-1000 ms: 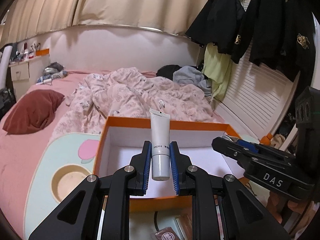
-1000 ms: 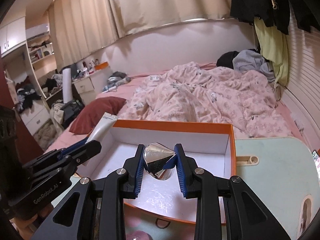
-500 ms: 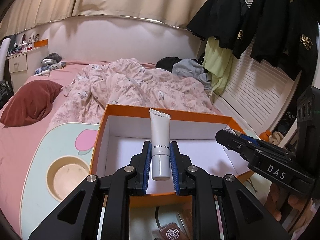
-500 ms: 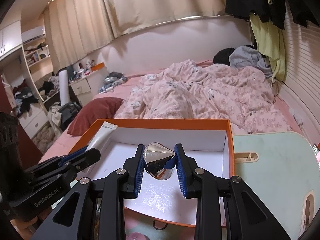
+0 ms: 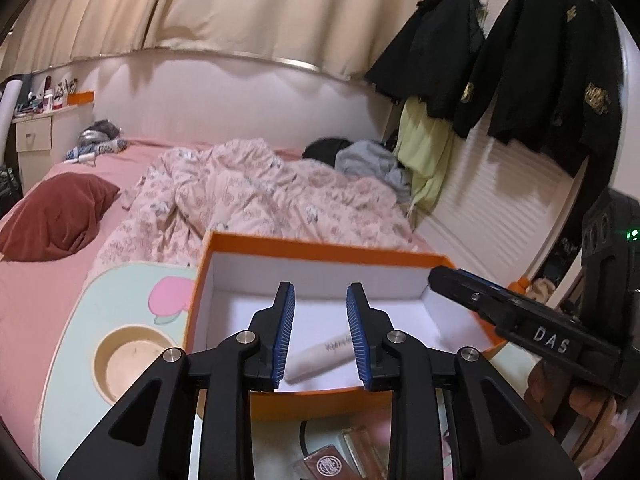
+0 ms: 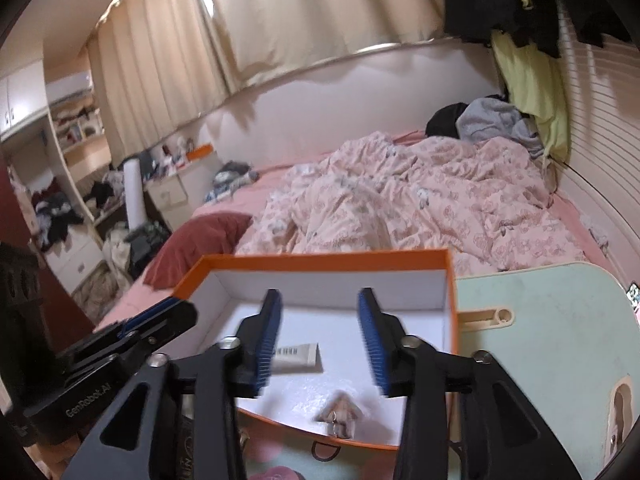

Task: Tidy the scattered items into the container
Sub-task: 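Lower the white tube into the box with the left gripper while the right drops the cone, then grasp the tan plush with the left gripper while the right gripper grasps the bubble-wrap bundle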

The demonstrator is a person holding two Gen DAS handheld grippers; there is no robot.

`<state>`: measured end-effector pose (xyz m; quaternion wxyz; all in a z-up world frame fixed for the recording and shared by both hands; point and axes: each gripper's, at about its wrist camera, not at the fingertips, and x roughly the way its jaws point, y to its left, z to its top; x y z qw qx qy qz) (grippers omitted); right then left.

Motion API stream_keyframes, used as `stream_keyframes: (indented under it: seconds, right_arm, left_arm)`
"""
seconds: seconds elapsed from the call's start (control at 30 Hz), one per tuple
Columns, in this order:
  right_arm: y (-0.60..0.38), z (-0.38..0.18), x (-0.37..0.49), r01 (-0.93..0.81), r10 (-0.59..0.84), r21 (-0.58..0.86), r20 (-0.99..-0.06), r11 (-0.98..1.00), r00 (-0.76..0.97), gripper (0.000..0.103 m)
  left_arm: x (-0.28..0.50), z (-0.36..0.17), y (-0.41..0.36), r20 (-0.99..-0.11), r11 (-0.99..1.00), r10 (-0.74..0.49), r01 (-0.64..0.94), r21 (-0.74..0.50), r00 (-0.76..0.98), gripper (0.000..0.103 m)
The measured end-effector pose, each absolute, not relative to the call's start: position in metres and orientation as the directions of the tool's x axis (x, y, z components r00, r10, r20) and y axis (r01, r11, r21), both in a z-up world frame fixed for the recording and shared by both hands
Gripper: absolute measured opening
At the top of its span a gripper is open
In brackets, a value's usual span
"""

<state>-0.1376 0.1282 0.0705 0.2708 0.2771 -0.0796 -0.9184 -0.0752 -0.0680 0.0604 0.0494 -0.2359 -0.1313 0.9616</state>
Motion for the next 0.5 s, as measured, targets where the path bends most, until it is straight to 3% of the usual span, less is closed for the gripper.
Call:
stream_keyframes:
  seconds: [0.1, 0.2, 0.33, 0.5]
  right_arm:
    - [0.158, 0.085, -0.127, 0.392, -0.511, 0.361, -0.339, -0.846, -0.790, 0.069]
    - [0.180, 0.094, -0.123, 0.374, -0.504, 0.416, -0.267, -0.829, -0.821, 0.072]
    - [0.195, 0.095, -0.122, 0.318, -0.468, 0.461, -0.258, -0.828, -0.845, 0.072]
    - [0.206, 0.096, -0.108, 0.288, -0.439, 0.446, -0.284, -0.847, -0.853, 0.072]
  left_arm:
    - [-0.062, 0.073, -0.076, -0.393, -0.948, 0.183, -0.056, -0.313, -0.901, 0.038]
    - [-0.049, 0.085, -0.081, -0.358, -0.941, 0.189, -0.064, -0.332, -0.914, 0.049]
    - [-0.034, 0.095, -0.083, -0.367, -0.943, 0.182, -0.056, -0.328, -0.912, 0.051]
    - [-0.015, 0.091, -0.077, -0.456, -0.955, 0.180, -0.042, -0.295, -0.871, 0.051]
